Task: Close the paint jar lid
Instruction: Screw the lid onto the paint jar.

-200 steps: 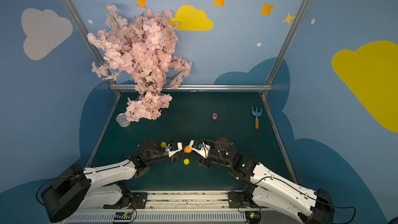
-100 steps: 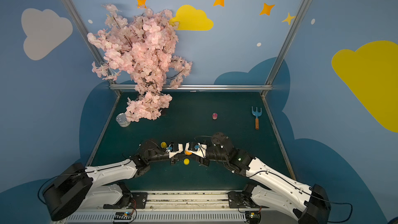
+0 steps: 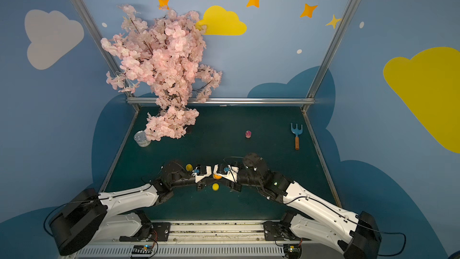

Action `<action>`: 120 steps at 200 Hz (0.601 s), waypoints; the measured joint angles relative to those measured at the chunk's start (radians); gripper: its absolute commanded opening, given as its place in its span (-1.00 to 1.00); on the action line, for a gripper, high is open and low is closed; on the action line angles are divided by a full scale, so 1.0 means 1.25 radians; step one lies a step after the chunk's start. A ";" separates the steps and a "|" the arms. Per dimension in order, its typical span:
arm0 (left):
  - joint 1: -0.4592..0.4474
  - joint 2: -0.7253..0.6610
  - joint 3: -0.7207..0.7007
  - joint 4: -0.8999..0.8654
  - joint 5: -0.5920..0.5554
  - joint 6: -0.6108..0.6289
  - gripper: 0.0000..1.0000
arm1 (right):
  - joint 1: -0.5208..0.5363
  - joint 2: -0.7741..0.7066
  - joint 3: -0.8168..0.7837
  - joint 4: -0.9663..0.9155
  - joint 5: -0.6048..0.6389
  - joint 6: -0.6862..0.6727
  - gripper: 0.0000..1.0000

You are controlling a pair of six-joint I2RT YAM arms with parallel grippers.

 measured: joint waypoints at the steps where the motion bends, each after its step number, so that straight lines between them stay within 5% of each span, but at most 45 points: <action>1: 0.000 0.000 0.000 0.000 0.000 0.000 -0.53 | 0.000 0.000 0.000 0.000 0.000 0.000 -0.07; 79: 0.000 0.000 0.000 0.000 0.000 0.000 -0.53 | 0.000 0.012 0.000 0.001 0.023 0.002 -0.10; 120: 0.000 0.000 0.000 0.000 -0.004 0.000 -0.53 | 0.000 0.016 0.000 0.001 0.020 0.004 -0.29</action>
